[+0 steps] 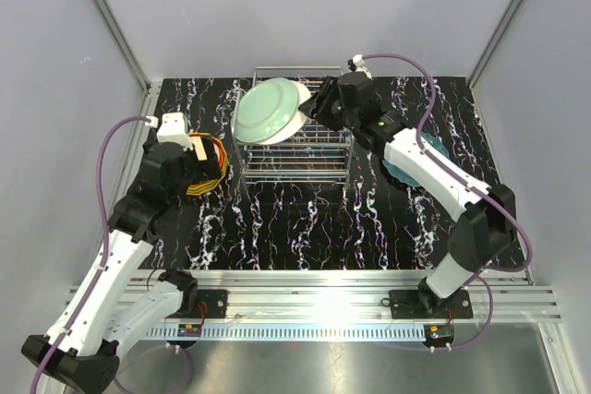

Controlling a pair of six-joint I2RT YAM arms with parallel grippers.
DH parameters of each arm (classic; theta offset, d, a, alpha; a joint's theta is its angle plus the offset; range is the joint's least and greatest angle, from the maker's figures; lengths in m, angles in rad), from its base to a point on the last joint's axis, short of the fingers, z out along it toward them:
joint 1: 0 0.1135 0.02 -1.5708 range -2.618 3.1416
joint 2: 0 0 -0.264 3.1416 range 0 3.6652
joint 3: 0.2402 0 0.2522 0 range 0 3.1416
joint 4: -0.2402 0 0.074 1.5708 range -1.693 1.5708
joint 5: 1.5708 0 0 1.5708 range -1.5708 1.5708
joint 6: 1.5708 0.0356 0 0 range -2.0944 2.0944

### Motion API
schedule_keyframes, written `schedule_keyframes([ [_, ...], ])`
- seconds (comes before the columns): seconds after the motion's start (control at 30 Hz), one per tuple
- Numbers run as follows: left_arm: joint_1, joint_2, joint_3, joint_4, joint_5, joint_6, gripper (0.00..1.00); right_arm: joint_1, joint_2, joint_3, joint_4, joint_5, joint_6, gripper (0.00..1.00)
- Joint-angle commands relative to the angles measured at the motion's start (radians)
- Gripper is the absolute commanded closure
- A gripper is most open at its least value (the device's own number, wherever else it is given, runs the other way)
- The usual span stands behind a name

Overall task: Load the plates into the dish rack
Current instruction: Insert the plate into the dish rack

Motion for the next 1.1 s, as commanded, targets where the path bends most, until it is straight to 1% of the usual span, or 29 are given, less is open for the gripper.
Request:
schedule_keyframes([
  [0.0,-0.005,0.003,-0.001,0.037,-0.006,0.011,0.01,-0.006,0.025,0.056,0.039,-0.037,0.007,0.46],
  [0.33,-0.005,0.006,0.002,0.032,-0.006,0.009,0.01,-0.006,0.048,0.089,0.06,-0.085,-0.008,0.48],
  [0.57,-0.005,0.003,0.002,0.03,-0.006,0.009,0.01,-0.003,0.061,0.163,0.056,-0.129,-0.05,0.48],
  [0.83,-0.005,0.001,0.003,0.029,-0.01,0.009,0.01,0.039,0.119,0.286,-0.015,-0.135,-0.128,0.48],
  [1.07,-0.005,0.006,0.005,0.027,-0.013,0.011,0.01,0.066,0.168,0.343,-0.062,-0.132,-0.163,0.48],
])
